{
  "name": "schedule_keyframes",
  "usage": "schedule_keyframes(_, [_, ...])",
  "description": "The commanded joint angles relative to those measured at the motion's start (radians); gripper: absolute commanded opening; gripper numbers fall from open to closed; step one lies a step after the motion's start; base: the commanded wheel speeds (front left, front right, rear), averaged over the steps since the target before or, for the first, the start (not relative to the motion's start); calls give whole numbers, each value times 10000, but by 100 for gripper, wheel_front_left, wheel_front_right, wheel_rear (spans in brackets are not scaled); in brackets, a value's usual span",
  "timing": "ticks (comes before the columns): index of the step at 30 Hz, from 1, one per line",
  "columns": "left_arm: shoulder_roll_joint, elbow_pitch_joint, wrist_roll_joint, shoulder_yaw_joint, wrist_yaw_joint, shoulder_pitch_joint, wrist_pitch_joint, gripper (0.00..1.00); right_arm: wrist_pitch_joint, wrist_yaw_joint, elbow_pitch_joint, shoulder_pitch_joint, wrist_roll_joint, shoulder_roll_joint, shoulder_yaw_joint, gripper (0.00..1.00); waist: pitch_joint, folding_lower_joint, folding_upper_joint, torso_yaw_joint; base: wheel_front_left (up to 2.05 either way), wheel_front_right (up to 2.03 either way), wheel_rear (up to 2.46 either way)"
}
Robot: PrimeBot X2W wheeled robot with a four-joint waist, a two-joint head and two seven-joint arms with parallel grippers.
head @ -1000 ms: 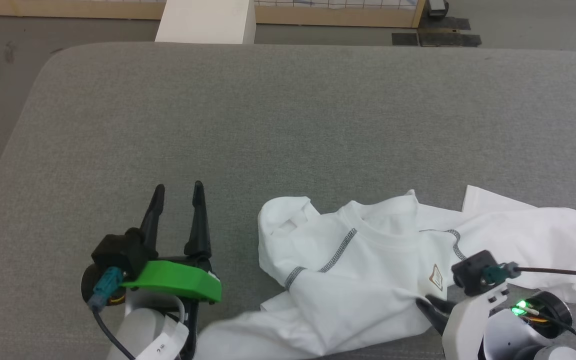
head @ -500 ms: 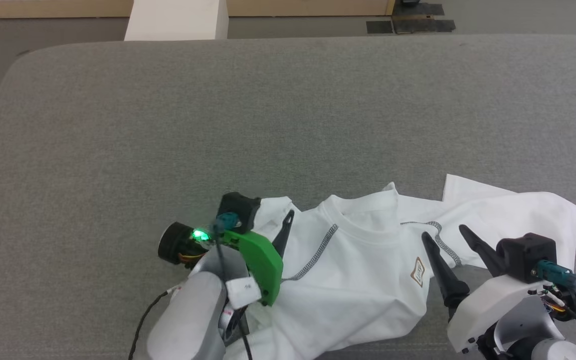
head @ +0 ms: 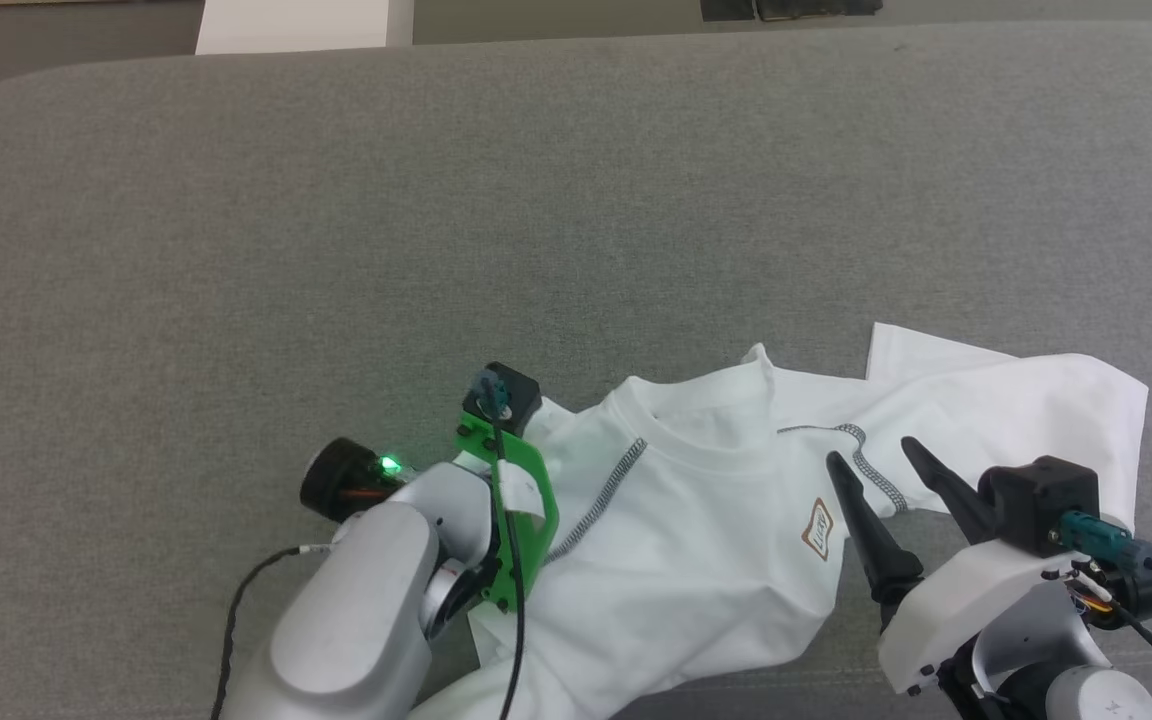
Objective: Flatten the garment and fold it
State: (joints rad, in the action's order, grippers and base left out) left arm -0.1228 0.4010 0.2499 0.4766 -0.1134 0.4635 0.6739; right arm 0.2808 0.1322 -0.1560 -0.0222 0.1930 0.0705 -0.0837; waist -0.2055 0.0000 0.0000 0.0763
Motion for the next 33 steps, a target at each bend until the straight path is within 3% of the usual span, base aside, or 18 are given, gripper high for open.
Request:
schedule_keyframes(1, [-192,-104,80,-84,90,115,-216,0,-98,-15,23,159,26,-61,-10,100,-60,0,0,8,0,0,0])
schedule_keyframes(7, [-304,-766,-118,-968,935,833,-2406,0,-122,-15,58,292,-2,-101,-25,100,-224,0,0,-91,0,0,0])
schedule_keyframes(13, [-623,-381,63,-2305,1674,2106,-4254,0,-188,-15,-13,680,-23,-125,-156,100,-594,0,0,-88,0,0,0])
schedule_keyframes(21, [-1461,1296,745,-3683,2005,2564,-4796,0,-399,-15,150,1170,-111,-129,-255,100,-952,0,0,50,0,0,0])
schedule_keyframes(22, [-1512,1463,796,-3753,2039,2435,-4791,35,-408,-15,188,1207,-140,-122,-231,100,-958,0,0,44,0,0,0])
schedule_keyframes(23, [-1527,1652,877,-3806,2043,2241,-4757,92,-415,-15,235,1251,-167,-117,-199,100,-958,0,0,26,0,0,0])
schedule_keyframes(24, [-1490,1769,982,-3840,1996,2075,-4752,100,-419,-15,279,1287,-192,-103,-164,100,-945,0,0,-12,0,0,0])
schedule_keyframes(28, [-1101,1812,1594,-4218,1810,1296,-5583,100,-461,-15,462,1536,-367,-8,-10,100,-838,0,0,-268,0,0,0])
schedule_keyframes(33, [-389,1184,2242,-4750,1557,106,-7595,100,-471,-15,1007,2186,-628,148,115,100,-688,0,0,-753,0,0,0])
